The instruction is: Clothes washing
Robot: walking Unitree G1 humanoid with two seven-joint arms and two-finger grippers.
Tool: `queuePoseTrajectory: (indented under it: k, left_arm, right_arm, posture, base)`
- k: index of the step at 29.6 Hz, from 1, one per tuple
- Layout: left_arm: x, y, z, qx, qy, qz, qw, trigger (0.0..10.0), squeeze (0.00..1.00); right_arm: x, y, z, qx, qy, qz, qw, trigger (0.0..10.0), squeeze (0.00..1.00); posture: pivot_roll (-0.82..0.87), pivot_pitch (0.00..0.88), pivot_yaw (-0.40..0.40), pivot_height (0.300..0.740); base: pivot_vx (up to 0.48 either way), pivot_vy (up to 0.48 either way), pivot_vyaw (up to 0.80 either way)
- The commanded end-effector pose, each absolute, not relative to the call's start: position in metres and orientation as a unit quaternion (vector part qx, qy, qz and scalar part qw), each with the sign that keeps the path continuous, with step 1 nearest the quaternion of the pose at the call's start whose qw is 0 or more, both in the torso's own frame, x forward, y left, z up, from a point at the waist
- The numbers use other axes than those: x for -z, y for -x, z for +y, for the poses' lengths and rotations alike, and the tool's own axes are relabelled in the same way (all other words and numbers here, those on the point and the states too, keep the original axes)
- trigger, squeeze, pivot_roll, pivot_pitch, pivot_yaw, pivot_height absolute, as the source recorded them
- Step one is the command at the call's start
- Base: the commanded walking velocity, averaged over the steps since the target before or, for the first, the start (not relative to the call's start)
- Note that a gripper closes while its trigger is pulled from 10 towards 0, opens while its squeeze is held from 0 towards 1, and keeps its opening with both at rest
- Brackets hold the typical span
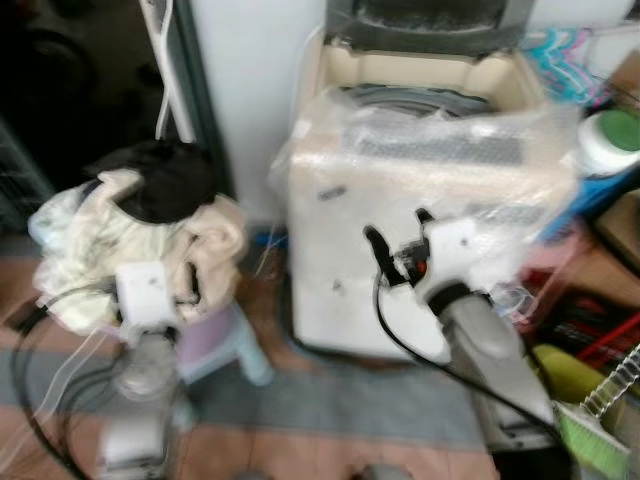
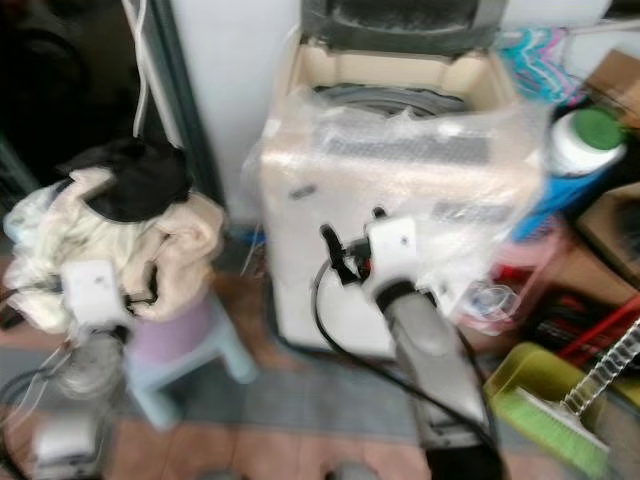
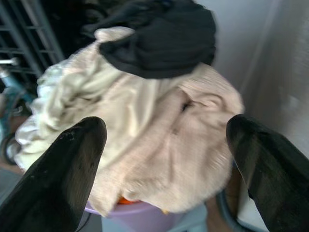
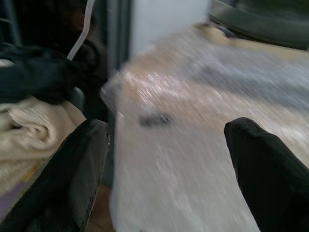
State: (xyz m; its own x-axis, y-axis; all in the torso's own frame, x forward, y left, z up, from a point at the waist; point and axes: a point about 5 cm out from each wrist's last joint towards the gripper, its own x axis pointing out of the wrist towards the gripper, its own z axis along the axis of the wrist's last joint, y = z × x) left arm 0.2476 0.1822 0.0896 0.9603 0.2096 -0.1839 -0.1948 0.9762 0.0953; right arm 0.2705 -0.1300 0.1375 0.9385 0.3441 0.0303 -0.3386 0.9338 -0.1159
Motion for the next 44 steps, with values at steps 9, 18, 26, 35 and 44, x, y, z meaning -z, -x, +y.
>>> queuePoseTrajectory:
  k: [9, 18, 26, 35, 44]
  left_arm:
    - [-0.093, -0.248, 0.189, -0.123, -0.050, 0.092, 0.987, 10.0, 0.00]
    - [-0.093, -0.249, 0.189, -0.126, -0.046, 0.094, 0.987, 10.0, 0.00]
    - [-0.092, -0.247, 0.189, -0.130, -0.048, 0.100, 0.985, 10.0, 0.00]
    - [-0.091, -0.245, 0.191, -0.127, -0.048, 0.102, 0.985, 10.0, 0.00]
    - [-0.092, -0.247, 0.190, -0.127, -0.050, 0.106, 0.985, 10.0, 0.00]
  right_arm:
    - [-0.147, -0.270, -0.109, -0.249, 0.094, -0.064, 0.962, 10.0, 0.00]
    - [-0.145, -0.276, -0.107, -0.258, 0.102, -0.065, 0.959, 10.0, 0.00]
    - [-0.137, -0.283, -0.108, -0.256, 0.117, -0.045, 0.958, 10.0, 0.00]
    - [-0.130, -0.286, -0.107, -0.255, 0.124, -0.029, 0.958, 10.0, 0.00]
    - [-0.107, -0.299, -0.116, -0.204, 0.123, 0.053, 0.970, 10.0, 0.00]
  posture:
    - [-0.02, 0.000, -0.026, 0.740]
    - [-0.02, 0.000, -0.030, 0.740]
    - [-0.01, 0.000, -0.034, 0.740]
    - [0.01, 0.000, -0.036, 0.740]
    - [0.02, 0.000, -0.038, 0.740]
  base:
    - [0.181, 0.000, 0.77]
    - [0.270, 0.000, 0.76]
    - [0.246, 0.235, 0.62]
    - [0.256, 0.000, 0.00]
    - [0.087, 0.000, 0.00]
